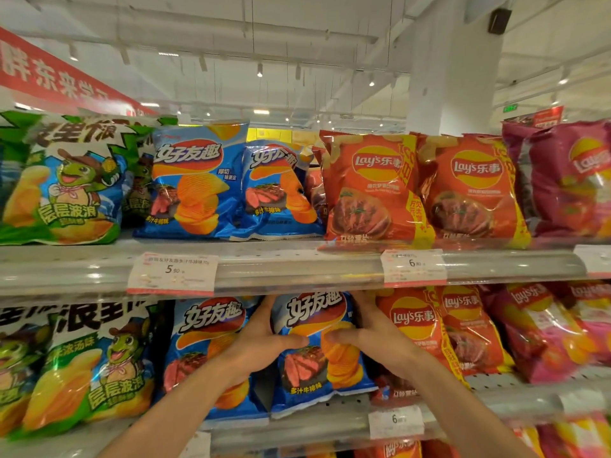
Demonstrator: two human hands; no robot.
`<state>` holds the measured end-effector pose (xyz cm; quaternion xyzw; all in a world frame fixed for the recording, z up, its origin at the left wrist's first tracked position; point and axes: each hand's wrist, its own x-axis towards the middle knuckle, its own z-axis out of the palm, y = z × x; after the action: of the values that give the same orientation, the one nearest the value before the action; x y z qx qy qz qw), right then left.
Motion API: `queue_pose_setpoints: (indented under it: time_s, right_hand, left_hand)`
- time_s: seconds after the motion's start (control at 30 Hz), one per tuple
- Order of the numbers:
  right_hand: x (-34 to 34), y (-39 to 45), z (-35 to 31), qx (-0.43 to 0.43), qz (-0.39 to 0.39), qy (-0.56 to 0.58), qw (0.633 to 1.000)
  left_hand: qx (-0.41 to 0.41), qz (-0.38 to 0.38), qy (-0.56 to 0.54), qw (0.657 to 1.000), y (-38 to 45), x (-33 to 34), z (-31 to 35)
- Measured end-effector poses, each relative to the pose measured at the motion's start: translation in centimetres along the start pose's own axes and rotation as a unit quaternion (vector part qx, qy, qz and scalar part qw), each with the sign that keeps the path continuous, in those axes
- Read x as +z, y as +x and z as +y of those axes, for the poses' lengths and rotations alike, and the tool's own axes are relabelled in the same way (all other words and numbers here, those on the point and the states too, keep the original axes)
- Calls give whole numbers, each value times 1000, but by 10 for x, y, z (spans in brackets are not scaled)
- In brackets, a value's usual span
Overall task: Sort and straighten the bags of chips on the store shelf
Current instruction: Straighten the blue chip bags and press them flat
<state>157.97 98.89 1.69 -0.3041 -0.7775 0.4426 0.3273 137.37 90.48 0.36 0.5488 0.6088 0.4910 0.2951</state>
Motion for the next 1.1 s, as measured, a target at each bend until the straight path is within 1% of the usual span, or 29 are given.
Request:
queue_pose_setpoints:
  time_s: [0.1, 0.23, 0.3, 0.37, 0.4, 0.43, 0.47, 0.53, 0.57, 0.63, 0.7, 0.77, 0.83, 1.0, 1.1]
  right_hand:
    - [2, 1, 0, 6, -16, -14, 1000]
    - [3, 1, 1, 1, -6, -25, 1000]
    - [5, 0, 0, -3, -1, -37, 999]
    - [8, 0, 0, -18, 9, -76, 997]
    - [10, 0, 0, -29, 17, -106, 994]
    - [11, 0, 2, -41, 28, -142, 989]
    - [14, -2, 4, -53, 50, -187, 980]
    - [25, -8, 6, -93, 114, -289, 946]
    - [34, -11, 6, -117, 139, -347, 920]
    - [54, -13, 6, -156, 153, -443, 870]
    - [73, -6, 10, -182, 136, -484, 845]
    - [88, 2, 19, -174, 124, -501, 839]
    - [100, 4, 29, -135, 126, -512, 839]
    - [116, 1, 35, -80, 161, -504, 845]
    - [120, 3, 36, -72, 176, -501, 844]
  left_hand:
    - [1, 3, 13, 1000, -1, -1, 1]
    - [22, 3, 33, 999, -1, -1, 0]
    - [57, 3, 60, 997, -4, 1, -2]
    - [112, 23, 109, 987, -12, 2, -1]
    - [138, 43, 147, 979, -18, 0, -2]
    - [161, 73, 204, 963, -25, -3, -3]
    - [187, 116, 280, 934, -31, -8, -8]
    - [228, 190, 414, 860, -40, -21, -18]
    - [229, 209, 451, 837, -43, -26, -24]
    - [201, 229, 496, 813, -46, -32, -37]
    - [172, 229, 531, 797, -47, -34, -50]
    - [151, 219, 546, 795, -46, -36, -61]
    - [134, 209, 554, 795, -45, -37, -65]
    - [119, 205, 561, 793, -42, -35, -65]
    - [113, 206, 564, 792, -42, -35, -68]
